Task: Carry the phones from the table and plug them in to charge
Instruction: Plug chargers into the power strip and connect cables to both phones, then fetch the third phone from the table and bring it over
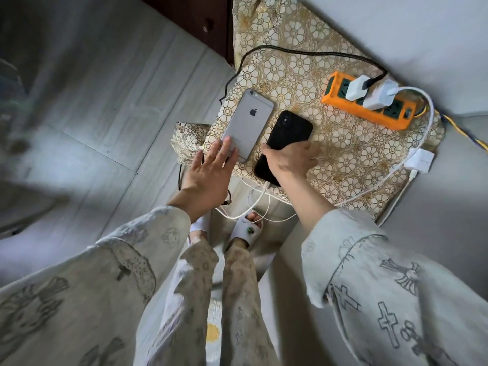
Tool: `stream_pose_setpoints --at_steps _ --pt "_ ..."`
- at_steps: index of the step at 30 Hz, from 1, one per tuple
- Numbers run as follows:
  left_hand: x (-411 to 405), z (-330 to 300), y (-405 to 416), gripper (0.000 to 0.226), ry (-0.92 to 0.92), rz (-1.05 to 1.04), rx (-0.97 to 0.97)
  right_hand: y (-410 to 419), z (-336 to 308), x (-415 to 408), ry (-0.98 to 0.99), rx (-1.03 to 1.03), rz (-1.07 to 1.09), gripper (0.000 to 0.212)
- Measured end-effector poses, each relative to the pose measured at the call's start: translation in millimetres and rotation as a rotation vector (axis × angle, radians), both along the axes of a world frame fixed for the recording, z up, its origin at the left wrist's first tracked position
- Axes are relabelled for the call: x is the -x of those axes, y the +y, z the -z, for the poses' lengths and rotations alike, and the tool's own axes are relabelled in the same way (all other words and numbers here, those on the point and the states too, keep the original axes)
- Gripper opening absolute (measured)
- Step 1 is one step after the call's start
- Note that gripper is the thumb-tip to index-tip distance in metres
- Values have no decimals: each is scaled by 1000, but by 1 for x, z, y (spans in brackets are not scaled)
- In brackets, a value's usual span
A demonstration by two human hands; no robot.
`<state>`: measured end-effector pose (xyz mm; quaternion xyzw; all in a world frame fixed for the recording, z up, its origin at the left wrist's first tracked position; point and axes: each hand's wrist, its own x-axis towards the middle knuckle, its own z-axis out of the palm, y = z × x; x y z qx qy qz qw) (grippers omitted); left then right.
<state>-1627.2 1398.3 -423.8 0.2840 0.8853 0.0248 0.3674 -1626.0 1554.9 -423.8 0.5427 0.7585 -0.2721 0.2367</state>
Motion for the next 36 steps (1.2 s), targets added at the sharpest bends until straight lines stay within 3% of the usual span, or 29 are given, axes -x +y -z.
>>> stream_pose_setpoints --at_steps 4,10,14,16,20,24,29,36 --pt "8 -3 -1 77 -37 45 10 7 -4 -5 3 9 -53 89" --pt "24 -5 -6 72 -117 96 -32 19 -27 -21 143 161 -38 34" --pt "28 -24 -12 65 -145 55 -79 6 -55 -43 185 239 -56 27" --pt "20 -41 -21 62 -146 -27 -121 -5 -69 -53 169 291 -50 27" --pt "-5 -93 -52 52 -171 -254 -166 -34 -113 -63 209 396 -11 53" --pt "-41 -161 -90 45 -120 -509 -212 -66 -169 -75 259 526 -30 46" --pt "-102 -233 -145 41 13 -802 -263 -106 -231 -97 291 667 -265 41" --pt "-194 -288 -229 37 145 -1161 -296 -207 -286 -101 293 755 -751 34"
